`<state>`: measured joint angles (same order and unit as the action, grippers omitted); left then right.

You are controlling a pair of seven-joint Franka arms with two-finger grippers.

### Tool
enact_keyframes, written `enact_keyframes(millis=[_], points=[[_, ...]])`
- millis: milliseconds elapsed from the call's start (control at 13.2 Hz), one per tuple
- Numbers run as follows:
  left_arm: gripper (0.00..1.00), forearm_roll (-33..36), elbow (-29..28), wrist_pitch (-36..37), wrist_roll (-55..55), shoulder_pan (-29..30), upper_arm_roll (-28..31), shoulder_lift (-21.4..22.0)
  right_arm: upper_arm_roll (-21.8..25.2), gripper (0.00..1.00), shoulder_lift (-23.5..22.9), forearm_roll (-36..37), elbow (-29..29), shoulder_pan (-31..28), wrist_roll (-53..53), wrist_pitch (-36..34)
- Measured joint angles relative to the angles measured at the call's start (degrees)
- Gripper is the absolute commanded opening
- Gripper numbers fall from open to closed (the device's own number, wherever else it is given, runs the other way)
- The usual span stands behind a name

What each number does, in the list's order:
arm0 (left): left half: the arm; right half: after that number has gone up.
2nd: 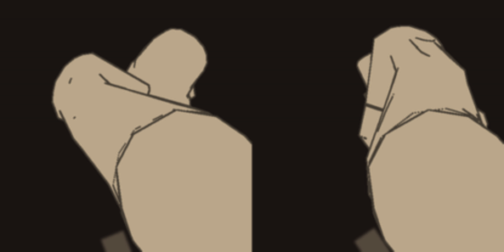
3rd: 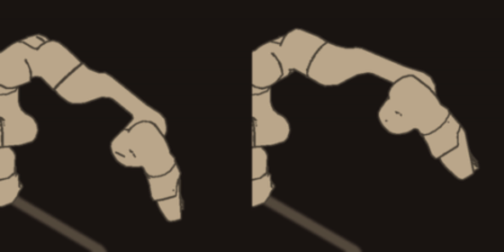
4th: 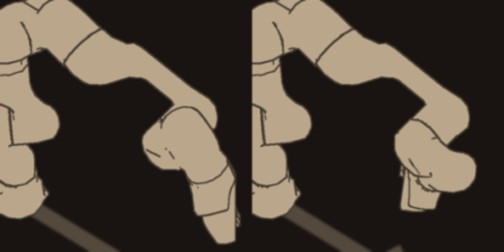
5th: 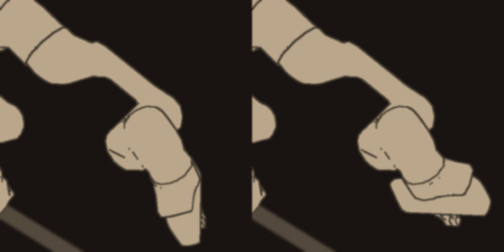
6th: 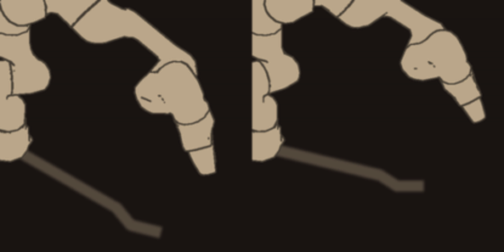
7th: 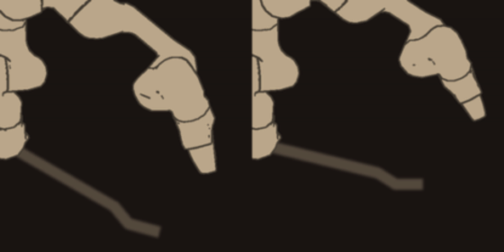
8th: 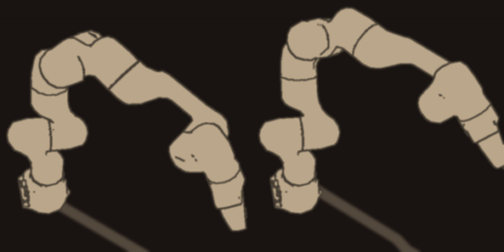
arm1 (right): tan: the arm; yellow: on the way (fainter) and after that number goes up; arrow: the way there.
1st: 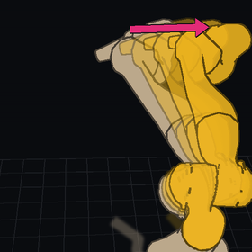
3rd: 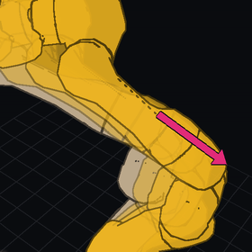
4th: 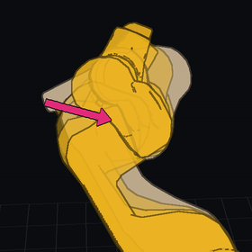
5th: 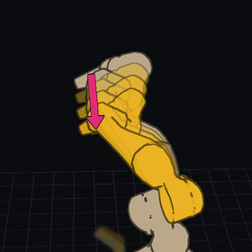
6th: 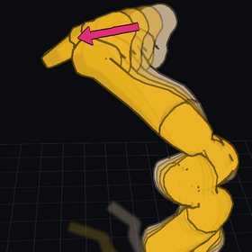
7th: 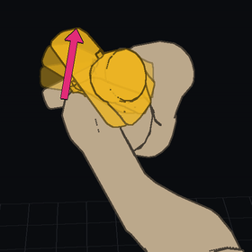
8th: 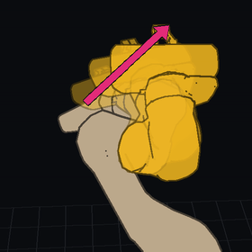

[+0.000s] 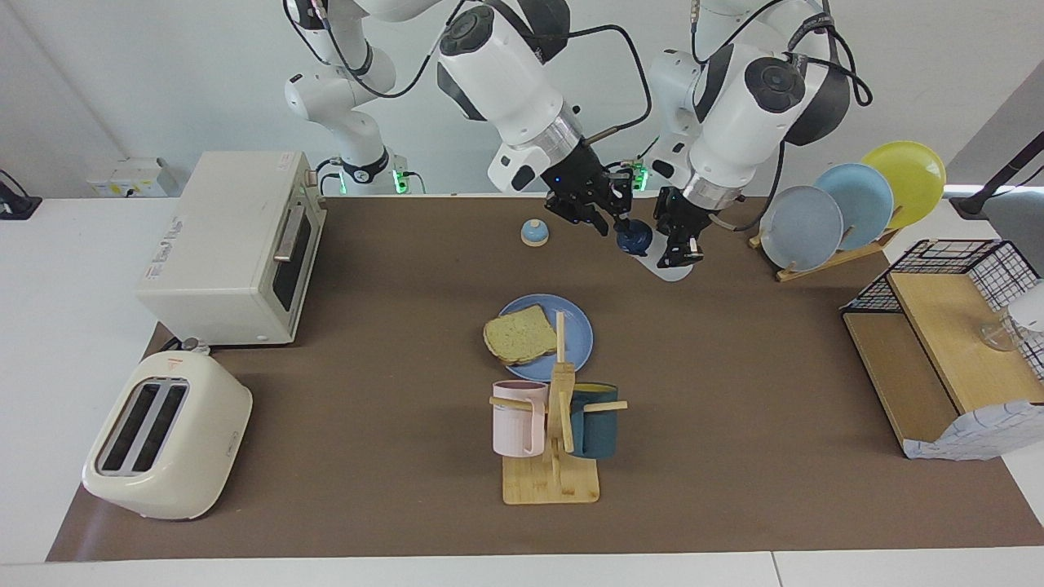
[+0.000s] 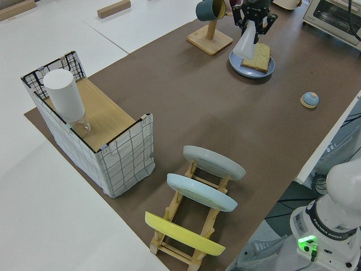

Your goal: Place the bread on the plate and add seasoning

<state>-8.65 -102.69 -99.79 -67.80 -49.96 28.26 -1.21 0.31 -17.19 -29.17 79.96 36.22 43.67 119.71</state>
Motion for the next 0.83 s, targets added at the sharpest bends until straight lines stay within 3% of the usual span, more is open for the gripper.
enact_keyframes(millis=[832], points=[[0.00,0.00,0.00,-0.25,0.06,-0.01,-0.02,0.06,0.14,0.30,0.02,0.00,-0.13,-0.07,0.00,0.05]])
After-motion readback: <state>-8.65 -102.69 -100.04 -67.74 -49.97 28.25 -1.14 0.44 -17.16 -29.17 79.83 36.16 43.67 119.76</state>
